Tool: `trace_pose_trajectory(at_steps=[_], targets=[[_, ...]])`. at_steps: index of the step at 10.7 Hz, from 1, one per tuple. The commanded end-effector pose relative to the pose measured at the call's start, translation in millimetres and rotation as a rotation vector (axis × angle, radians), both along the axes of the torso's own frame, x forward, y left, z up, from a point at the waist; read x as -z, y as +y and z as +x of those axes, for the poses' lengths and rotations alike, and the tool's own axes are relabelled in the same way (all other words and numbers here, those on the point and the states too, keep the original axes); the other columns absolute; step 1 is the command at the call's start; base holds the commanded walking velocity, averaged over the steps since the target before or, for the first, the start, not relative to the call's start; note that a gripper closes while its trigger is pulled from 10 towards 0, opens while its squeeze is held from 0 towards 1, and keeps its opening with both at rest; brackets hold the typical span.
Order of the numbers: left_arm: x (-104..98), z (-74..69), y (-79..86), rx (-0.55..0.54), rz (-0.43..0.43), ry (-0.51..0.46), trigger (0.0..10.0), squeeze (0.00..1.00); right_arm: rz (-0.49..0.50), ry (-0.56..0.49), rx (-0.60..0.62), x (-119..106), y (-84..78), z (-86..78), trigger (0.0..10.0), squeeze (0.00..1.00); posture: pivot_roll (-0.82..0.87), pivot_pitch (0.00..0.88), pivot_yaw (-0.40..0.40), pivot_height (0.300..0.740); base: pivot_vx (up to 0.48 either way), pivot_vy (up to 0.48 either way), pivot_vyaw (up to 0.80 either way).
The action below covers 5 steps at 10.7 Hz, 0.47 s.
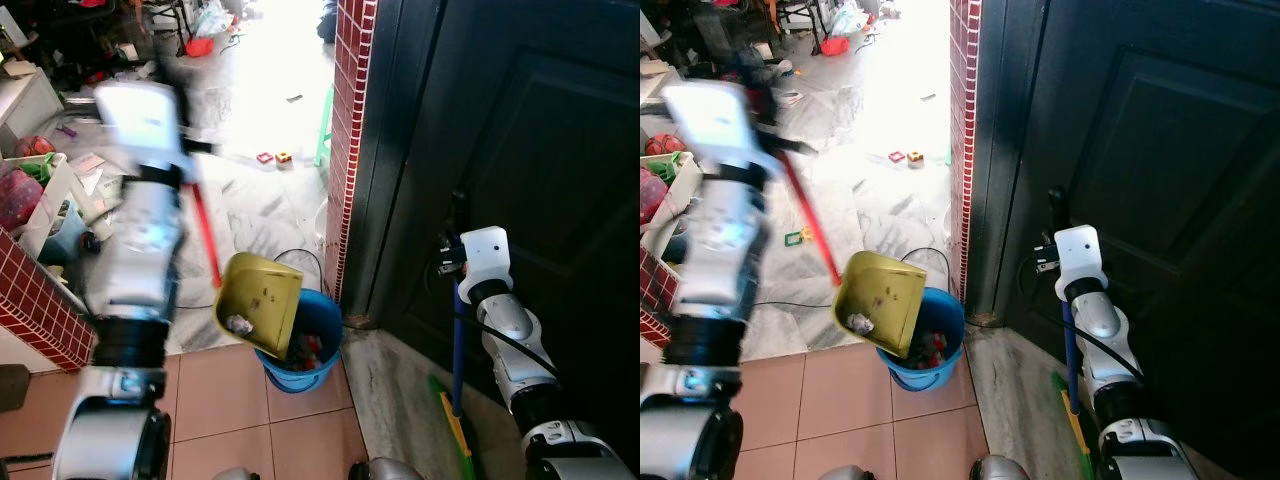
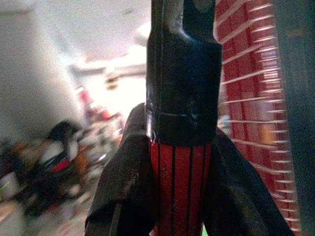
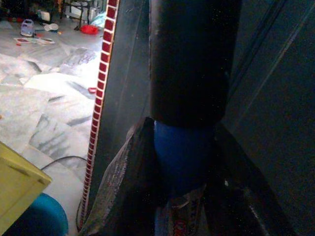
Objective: Sweep floor
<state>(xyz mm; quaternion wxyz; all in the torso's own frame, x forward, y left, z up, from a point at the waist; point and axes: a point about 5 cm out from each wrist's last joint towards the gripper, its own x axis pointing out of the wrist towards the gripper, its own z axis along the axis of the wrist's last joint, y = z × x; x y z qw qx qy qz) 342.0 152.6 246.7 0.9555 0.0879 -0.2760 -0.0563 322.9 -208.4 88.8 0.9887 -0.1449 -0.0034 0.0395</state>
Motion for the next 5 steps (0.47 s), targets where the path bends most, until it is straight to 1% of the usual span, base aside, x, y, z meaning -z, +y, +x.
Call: trace_pose_trajectory(at_steps=[1,2,3,5], targets=[[-17.1,-10.8,-13.7,0.086,0.130,-0.124,10.0,0.00,0.001,-0.039,-0.007,-10.2,2.5,6.8,10.0,0.00,-0.16,0.000,0.025,0.740,0.000,0.000,0.00],[-15.5,-13.2,-21.7,0.139,0.165,-0.127,10.0,0.00,0.001,-0.040,-0.007,-10.5,2.6,7.2,10.0,0.00,-0.16,0.000,0.026,0.740,0.000,0.000,0.00],[-10.8,-17.2,-34.6,0.214,0.223,-0.127,10.0,0.00,0.001,-0.044,-0.007,-11.1,3.0,7.9,10.0,0.00,-0.16,0.000,0.028,0.740,0.000,0.000,0.00],[-5.9,-19.5,-43.1,0.265,0.265,-0.120,10.0,0.00,0.006,-0.047,-0.005,-11.3,3.8,8.4,10.0,0.00,-0.16,0.000,0.031,0.740,0.000,0.000,0.00]])
